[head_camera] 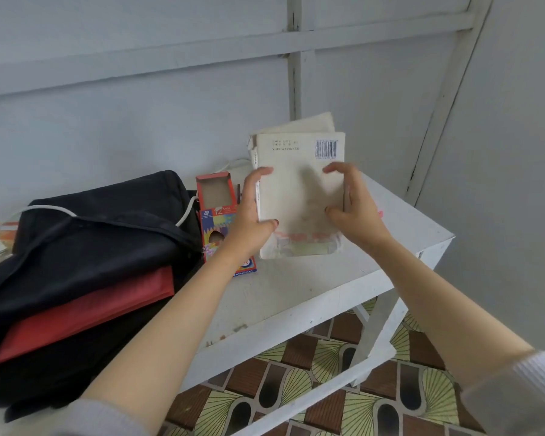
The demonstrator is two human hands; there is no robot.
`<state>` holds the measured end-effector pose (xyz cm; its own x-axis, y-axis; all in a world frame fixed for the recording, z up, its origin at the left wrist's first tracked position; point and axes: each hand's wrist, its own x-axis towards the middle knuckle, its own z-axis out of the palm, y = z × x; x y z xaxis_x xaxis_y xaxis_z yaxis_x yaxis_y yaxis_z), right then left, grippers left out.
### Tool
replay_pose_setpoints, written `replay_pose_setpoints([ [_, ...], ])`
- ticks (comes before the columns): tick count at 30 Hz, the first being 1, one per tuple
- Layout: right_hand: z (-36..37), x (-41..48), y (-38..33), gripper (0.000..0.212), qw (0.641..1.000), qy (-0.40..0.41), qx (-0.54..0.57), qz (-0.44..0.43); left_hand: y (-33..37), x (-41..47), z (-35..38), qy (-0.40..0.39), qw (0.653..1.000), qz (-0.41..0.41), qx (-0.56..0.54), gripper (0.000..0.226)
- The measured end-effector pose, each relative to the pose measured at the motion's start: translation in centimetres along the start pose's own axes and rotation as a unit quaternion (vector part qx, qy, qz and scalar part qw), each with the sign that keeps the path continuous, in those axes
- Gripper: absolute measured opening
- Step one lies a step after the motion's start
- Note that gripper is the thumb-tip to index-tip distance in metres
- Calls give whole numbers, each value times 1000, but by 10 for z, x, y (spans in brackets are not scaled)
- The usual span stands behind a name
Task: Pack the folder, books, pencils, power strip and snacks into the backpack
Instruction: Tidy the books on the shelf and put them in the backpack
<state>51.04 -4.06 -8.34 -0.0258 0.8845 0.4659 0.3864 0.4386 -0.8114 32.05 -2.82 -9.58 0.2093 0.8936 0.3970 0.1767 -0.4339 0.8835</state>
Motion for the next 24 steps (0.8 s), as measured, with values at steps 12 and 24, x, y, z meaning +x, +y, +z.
replay_pose_setpoints([
  [12, 4, -11, -3, 46, 1000, -16, -12, 22, -8, -24, -5, -34, 998, -10, 57, 72],
  [24, 17, -21, 4, 32, 990, 64, -71, -108, 0, -30, -4, 39, 988, 51, 141, 59],
])
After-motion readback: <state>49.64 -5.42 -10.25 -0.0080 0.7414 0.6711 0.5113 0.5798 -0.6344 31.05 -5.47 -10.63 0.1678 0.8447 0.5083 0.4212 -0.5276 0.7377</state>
